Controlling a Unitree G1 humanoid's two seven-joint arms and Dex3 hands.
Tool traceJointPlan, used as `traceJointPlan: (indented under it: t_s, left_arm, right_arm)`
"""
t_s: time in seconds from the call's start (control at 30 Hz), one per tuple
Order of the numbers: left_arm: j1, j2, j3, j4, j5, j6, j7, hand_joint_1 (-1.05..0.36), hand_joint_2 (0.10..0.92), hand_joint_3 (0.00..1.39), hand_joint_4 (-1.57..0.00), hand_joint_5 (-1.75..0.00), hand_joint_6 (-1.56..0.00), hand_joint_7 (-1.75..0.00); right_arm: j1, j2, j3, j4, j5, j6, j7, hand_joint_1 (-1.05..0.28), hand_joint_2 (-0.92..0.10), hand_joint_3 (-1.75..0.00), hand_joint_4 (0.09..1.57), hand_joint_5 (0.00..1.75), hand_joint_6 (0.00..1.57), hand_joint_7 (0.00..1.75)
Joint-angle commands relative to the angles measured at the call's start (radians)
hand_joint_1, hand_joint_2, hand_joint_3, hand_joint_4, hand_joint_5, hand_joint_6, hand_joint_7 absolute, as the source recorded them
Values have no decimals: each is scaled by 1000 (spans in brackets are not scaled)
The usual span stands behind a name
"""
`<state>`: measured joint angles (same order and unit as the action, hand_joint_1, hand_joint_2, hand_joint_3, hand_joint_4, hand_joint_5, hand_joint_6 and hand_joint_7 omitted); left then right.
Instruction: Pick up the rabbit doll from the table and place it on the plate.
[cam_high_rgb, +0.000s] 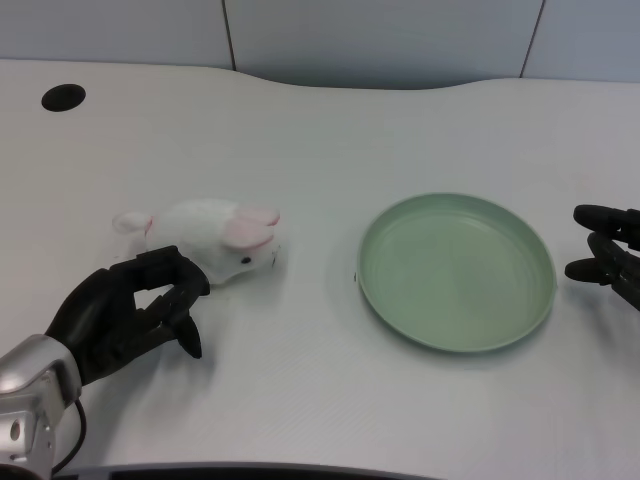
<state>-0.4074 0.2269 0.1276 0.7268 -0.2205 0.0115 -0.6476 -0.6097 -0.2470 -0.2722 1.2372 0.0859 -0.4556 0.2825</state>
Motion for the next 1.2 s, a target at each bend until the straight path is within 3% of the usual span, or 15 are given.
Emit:
traceJointPlan:
  t_s: [0.03, 0.1, 0.2, 0.43, 0.6, 0.7, 1.0, 1.1, 1.2]
  left_arm:
    - [14, 11, 7, 7, 1, -11, 10, -486, 921, 472, -689, -1746, -568, -1517]
    - [14, 11, 8, 9, 1, -14, 8, -495, 921, 463, -692, -1746, -568, -1514]
    - [15, 14, 4, 10, 9, -20, 12, -497, 921, 460, -691, -1746, -572, -1512]
    - [10, 13, 6, 13, 6, -11, 11, -492, 921, 464, -695, -1746, -578, -1519]
    - [13, 11, 11, 17, 3, -35, 8, -492, 921, 459, -699, -1746, -579, -1518]
    - [22, 2, 24, 12, -10, -95, 1, -505, 921, 441, -674, -1746, -551, -1540]
    - [44, 5, -15, -47, 125, -402, 132, -543, 921, 512, -607, -1746, -450, -1587]
    - [39, 30, -43, -99, 208, -442, 204, -527, 921, 513, -627, -1746, -421, -1670]
    - [0, 119, -107, -120, 443, -553, 376, -506, 921, 505, -603, -1746, -403, -1680]
  right_arm:
    - [6, -14, -12, 3, 18, 3, 5, -406, -921, -251, 764, 792, 966, 5]
    - [7, -13, -14, 5, 21, 1, 9, -413, -921, -244, 774, 798, 972, 8]
    - [7, -14, -5, 2, 11, -2, -4, -417, -921, -245, 776, 801, 973, 8]
    - [7, -15, 1, 0, 4, -4, -14, -398, -921, -259, 758, 796, 958, 0]
    - [6, -9, -7, 0, 16, 6, -5, -409, -921, -254, 762, 798, 964, 3]
    - [8, -6, -4, -2, 14, -4, -4, -407, -921, -255, 760, 806, 955, 0]
    - [9, -10, 11, -5, -7, 0, -34, -410, -921, -256, 747, 795, 954, 0]
    - [8, -8, 7, -4, -3, 2, -30, -404, -921, -252, 753, 793, 960, 4]
    - [10, -8, 8, -1, -4, -7, -24, -411, -921, -250, 756, 795, 963, 5]
